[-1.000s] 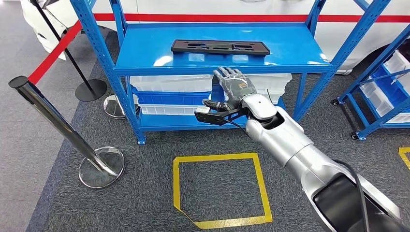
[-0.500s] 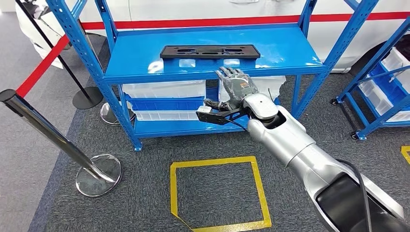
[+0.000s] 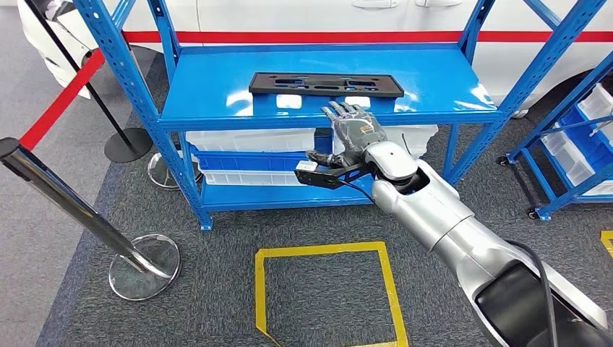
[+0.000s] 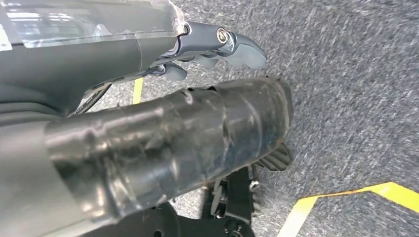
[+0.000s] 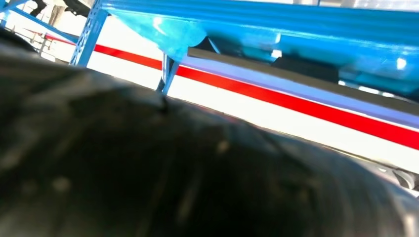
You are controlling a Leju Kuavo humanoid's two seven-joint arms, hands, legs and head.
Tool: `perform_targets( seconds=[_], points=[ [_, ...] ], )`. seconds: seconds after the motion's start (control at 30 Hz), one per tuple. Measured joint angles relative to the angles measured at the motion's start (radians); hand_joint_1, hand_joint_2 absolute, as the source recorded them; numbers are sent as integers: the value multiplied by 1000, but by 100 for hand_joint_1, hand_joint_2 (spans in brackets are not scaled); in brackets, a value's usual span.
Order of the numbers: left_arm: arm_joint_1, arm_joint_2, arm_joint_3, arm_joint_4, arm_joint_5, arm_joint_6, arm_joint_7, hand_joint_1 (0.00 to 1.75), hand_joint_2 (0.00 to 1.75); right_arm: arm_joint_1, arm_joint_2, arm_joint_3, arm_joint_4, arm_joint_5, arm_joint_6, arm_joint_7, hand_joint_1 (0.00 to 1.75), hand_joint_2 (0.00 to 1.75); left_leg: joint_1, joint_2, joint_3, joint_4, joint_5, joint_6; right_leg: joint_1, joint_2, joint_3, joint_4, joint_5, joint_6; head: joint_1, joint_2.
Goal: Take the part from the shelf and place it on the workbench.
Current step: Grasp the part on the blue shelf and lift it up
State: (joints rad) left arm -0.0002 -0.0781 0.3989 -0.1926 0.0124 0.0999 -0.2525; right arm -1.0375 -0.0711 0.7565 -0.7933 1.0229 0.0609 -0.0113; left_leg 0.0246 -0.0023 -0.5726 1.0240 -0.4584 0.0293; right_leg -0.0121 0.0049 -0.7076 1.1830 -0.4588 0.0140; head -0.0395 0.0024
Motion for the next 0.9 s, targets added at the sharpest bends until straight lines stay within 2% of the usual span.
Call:
perform_targets(
  seconds=[0.03,0.07,0.1,0.17,0.23,0.27,0.3,0.37,0.4,0.43,0.47,0.53,0.57,0.6,0.63,0.73,0.77,0.8,0.87,0.9],
  points=[
    [0,-1,0,0,-2,0,-2,0,0,-1,-2,0,0,0,0,0,0,0,0,0,8,-1,-6,-3,3,-1,21,-63,38,-6,0,0],
    [0,-2,0,0,-3,1,-4,0,0,-2,-4,0,0,0,0,0,0,0,0,0,12,-2,-10,-7,8,-2,37,-116,59,-13,0,0],
    [-1,-3,0,0,-4,1,-6,0,0,-3,-5,0,-1,0,1,0,0,0,1,-1,14,-4,-13,-13,13,-2,47,-144,67,-19,1,0],
    [-3,-5,0,0,-5,2,-9,0,0,-4,-7,0,-4,-1,1,0,0,0,0,-1,18,1,-9,-26,20,-2,59,-161,60,-31,2,0],
    [-4,-4,0,0,-5,2,-9,0,0,-6,-8,0,-7,-1,1,1,0,0,0,1,21,20,-15,-35,15,-2,81,-174,65,-42,2,0],
    [-4,-3,0,0,-5,2,-10,0,0,-8,-8,0,-8,-1,1,1,0,0,0,1,10,47,-31,-38,13,-2,90,-179,65,-47,2,0],
    [-4,-2,0,0,-6,0,-10,0,0,-10,-8,0,-8,-1,1,1,0,0,1,1,-14,92,-57,-40,11,-2,96,-182,65,-51,1,0],
    [-6,-2,0,0,-10,-2,-10,0,0,-9,-7,2,-8,-1,2,1,0,0,1,1,-85,211,-108,-46,14,-1,98,-182,61,-58,0,0],
    [-5,-2,0,0,-13,-2,-10,0,0,-7,-6,3,-8,-1,2,1,0,0,1,1,-114,250,-117,-49,16,0,99,-181,58,-59,0,0],
    [-4,-1,0,0,-15,2,-12,0,0,-4,-6,4,-8,-1,3,1,0,0,1,1,-129,258,-107,-51,17,1,99,-178,54,-59,0,0],
    [-3,-1,1,0,-18,9,-16,0,0,-3,-6,5,-8,-1,3,1,0,0,1,1,-125,227,-76,-51,17,2,100,-174,50,-58,0,0],
    [-1,0,3,0,-24,23,-25,0,0,-3,-7,6,-8,-1,3,1,0,0,0,1,-84,106,-1,-48,16,4,102,-161,39,-52,0,0],
    [-2,1,4,0,-27,26,-27,0,0,-3,-7,6,-8,-1,4,1,0,0,-2,1,-66,54,13,-43,17,5,100,-155,34,-48,1,0],
    [-2,2,6,0,-29,26,-28,0,0,-2,-8,6,-8,-1,5,1,0,0,-5,1,-56,25,20,-38,18,5,97,-150,29,-42,1,0],
    [-3,3,6,0,-31,26,-29,0,0,-1,-9,6,-8,-1,5,1,0,0,-7,1,-52,15,14,-30,18,5,95,-147,26,-37,1,0],
    [-1,2,7,0,-32,28,-28,0,0,2,-11,6,-9,-1,6,0,0,0,-4,2,-41,7,26,-11,19,4,93,-137,15,-20,1,0],
    [-1,1,7,0,-33,28,-28,0,0,1,-14,6,-10,-1,6,0,0,0,-1,3,-36,3,27,-6,18,3,83,-113,1,-14,2,0],
    [-1,1,7,0,-33,28,-28,0,0,0,-17,6,-11,-1,6,0,0,0,1,4,-31,0,26,-1,15,3,61,-69,-21,-8,2,0],
    [-2,1,8,0,-35,28,-27,0,0,5,-22,7,-11,-1,7,0,0,0,1,4,-27,0,21,4,7,1,-10,60,-70,2,2,0],
    [-2,1,8,0,-37,28,-25,0,0,11,-24,8,-11,-1,8,0,0,0,1,3,-25,0,17,5,3,1,-43,110,-80,6,2,0]
  ],
)
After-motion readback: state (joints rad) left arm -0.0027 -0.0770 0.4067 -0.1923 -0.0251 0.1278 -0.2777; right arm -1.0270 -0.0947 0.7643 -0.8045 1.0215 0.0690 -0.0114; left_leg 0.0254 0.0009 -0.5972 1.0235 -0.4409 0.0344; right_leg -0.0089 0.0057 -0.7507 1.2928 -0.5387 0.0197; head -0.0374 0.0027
